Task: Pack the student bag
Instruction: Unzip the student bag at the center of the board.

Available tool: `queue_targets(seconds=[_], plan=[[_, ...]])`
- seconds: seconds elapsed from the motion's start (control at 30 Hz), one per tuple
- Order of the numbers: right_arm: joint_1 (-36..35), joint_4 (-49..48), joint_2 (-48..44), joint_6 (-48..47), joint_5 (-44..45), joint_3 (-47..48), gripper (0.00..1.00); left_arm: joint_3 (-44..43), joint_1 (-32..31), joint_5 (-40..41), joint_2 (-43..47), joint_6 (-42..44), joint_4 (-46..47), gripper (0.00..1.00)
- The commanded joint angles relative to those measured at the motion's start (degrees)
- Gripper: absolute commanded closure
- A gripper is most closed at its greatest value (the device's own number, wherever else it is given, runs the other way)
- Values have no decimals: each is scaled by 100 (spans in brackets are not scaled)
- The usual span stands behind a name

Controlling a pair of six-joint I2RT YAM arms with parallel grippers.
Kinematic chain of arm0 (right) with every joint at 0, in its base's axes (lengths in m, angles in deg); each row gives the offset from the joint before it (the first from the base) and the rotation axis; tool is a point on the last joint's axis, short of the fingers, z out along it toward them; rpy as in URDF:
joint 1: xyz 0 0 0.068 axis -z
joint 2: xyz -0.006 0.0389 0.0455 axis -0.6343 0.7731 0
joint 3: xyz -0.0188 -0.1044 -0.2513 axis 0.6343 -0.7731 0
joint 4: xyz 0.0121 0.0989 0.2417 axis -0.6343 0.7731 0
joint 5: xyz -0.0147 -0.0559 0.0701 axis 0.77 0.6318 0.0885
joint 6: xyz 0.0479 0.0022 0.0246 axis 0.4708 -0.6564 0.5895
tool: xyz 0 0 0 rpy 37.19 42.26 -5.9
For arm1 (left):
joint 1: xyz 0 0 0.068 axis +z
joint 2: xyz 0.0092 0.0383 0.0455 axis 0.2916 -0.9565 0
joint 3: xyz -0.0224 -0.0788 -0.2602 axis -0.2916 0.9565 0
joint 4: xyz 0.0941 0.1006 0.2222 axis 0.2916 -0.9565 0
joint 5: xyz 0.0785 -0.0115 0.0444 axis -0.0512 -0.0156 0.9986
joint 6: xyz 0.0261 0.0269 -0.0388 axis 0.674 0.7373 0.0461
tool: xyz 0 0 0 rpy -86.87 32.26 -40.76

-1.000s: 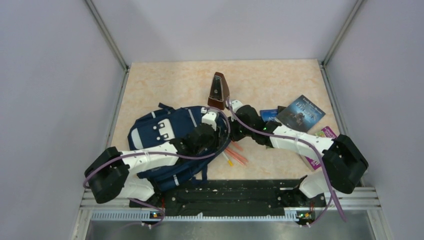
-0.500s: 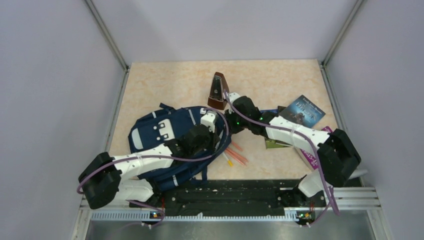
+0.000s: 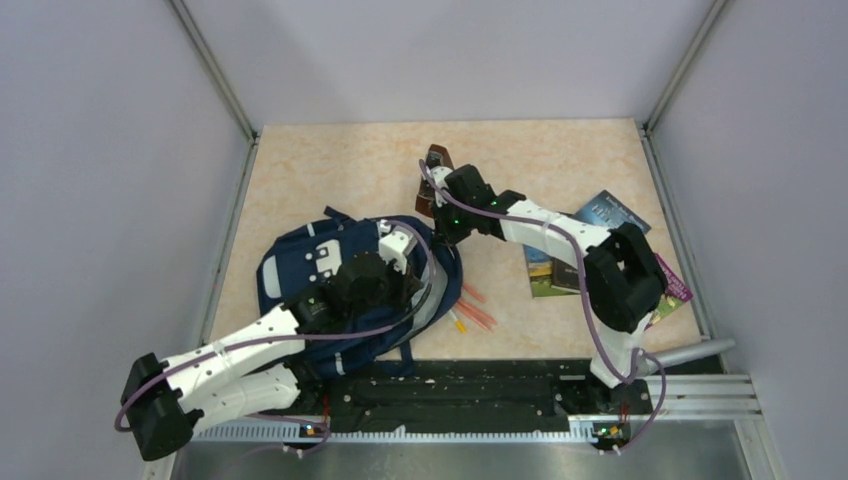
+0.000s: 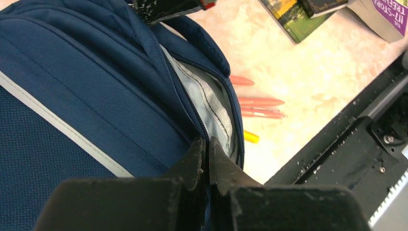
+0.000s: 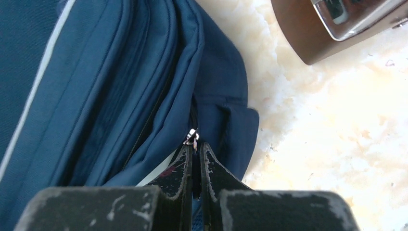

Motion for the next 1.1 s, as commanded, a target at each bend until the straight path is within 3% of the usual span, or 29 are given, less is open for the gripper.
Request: queue_targets(seconds=[0.0, 0.1, 0.27, 0.5, 0.73, 0.9, 0.97, 1.03, 1.07], plan=[[367, -377, 348, -370, 644, 611, 100, -206, -92, -993, 467, 40, -867, 100], [421, -360, 434, -303, 588, 775, 100, -287, -92, -657, 687, -10, -1113, 100], [425, -698, 61, -52, 506, 381, 100, -303, 164, 1066, 818, -486, -1493, 100], [397, -837, -541, 329, 334, -288, 100, -702, 1470, 194, 621, -179, -867, 100], [54, -871, -1051, 601, 262, -854, 100, -1563, 1829, 441, 101, 143, -1882, 100], [-316, -1126, -1355, 1039, 93, -1306, 100, -1719, 1831, 885, 384, -214, -2981, 99], [-454, -1180, -1450, 1154, -73, -1412, 100, -1698, 1830, 677, 559, -254, -3263, 84], [-551, -1220, -1520, 1238, -292, -1505, 100, -1633, 1832, 168, 705, -64, -3240, 55], [-602, -1247, -1559, 1278, -364, -1567, 100, -1559, 1827, -102, 759, 36, -3127, 46]])
